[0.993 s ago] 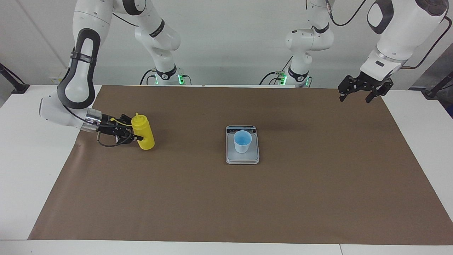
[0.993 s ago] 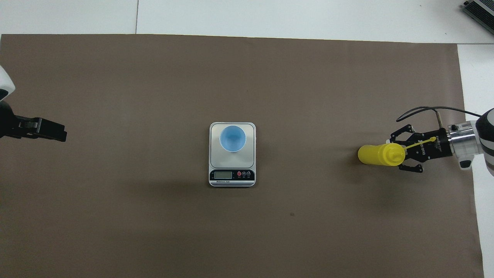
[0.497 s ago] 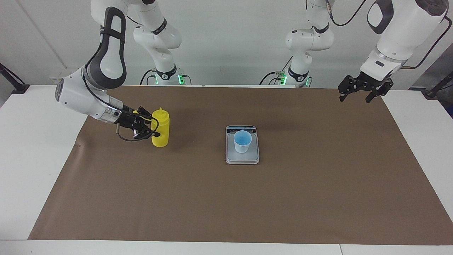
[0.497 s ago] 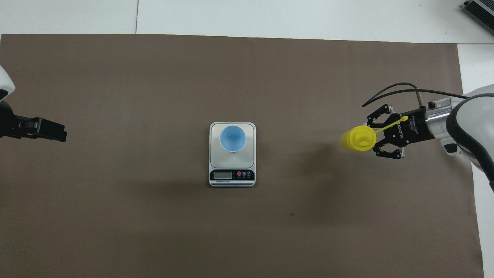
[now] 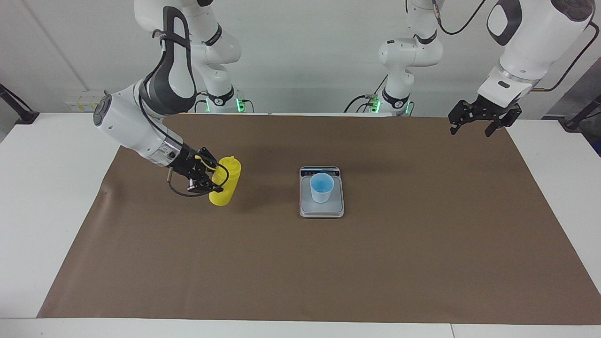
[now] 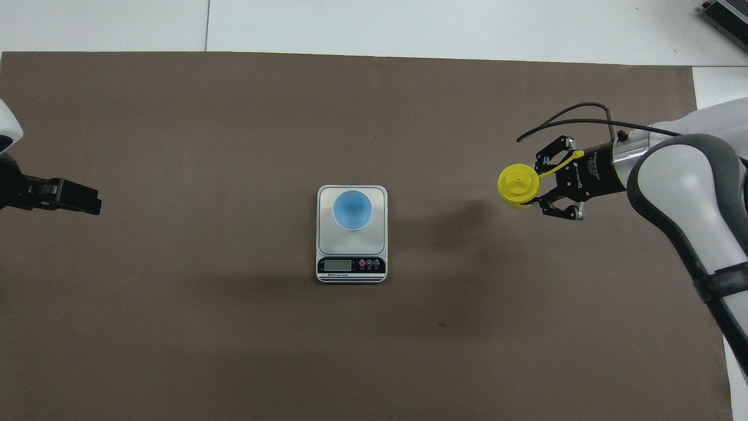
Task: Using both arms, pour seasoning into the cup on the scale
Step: 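Lift the bottle with the right gripper and tilt it over the cup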
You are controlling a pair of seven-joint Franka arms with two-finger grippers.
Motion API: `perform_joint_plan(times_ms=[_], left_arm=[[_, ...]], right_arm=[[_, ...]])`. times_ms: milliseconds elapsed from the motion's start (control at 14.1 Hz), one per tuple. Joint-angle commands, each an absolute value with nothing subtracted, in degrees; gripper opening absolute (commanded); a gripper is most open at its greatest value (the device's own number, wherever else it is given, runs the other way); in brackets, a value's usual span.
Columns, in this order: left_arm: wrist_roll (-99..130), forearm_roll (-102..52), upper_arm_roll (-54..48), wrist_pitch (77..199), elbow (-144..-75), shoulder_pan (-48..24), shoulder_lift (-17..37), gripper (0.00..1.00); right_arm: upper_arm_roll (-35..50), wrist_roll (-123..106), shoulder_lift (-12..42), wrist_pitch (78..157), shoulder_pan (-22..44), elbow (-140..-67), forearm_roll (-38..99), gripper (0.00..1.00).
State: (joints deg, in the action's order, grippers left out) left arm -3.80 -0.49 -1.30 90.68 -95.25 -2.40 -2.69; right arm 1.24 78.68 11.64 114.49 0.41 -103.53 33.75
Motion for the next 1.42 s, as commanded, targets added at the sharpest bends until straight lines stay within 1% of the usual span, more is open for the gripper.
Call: perform_joint_plan(times_ms=[0,142,355,497,639,780,1064,1135,1348], left_arm=[[-4.13,-1.14,-1.49,91.85,-97.47,-2.02,-4.48,1.00],[-4.13,-1.14,-1.49,91.85,-97.47,-2.02,-4.48,1.00],[-4.04,-1.14,-1.49,91.67,-97.47,-2.11,-4.48,1.00],[-4.04,-1.14,-1.49,91.50,-97.38,-2.28,-4.48,1.00],[-4.04,-1.14,-1.49,91.41,-97.38,-2.37,-4.48,1.00],[-3.96,-1.14,-1.49,91.32,-97.29,-2.37,-4.48,1.00],[-3.96,-1.14,-1.58,91.32,-97.29,-2.37,-4.48,1.00],[-3.96,-1.14,-1.58,91.32,-97.29,-2.37,-4.48,1.00],[-3.96,-1.14,-1.58,91.49,-97.38,-2.37,-4.48,1.00]], right_arm=[[1.58,88.19,13.45,120.04,5.34,-100.82,32.09,0.00],[1.41,96.11,14.76,121.29,11.40,-98.19,26.41,0.00],[1.58,105.89,17.31,120.94,16.25,-92.83,13.83,0.00],[1.49,109.93,17.67,121.11,19.58,-92.55,8.30,0.00],[1.58,116.51,18.01,121.55,22.83,-92.03,-2.41,0.00],[1.58,119.00,18.02,121.29,24.60,-91.85,-10.33,0.00],[1.58,124.70,19.07,121.64,27.85,-91.85,-20.54,0.00],[1.58,125.76,19.42,121.90,28.56,-92.11,-25.09,0.00],[1.58,129.63,19.51,126.03,30.06,-95.00,-34.43,0.00]])
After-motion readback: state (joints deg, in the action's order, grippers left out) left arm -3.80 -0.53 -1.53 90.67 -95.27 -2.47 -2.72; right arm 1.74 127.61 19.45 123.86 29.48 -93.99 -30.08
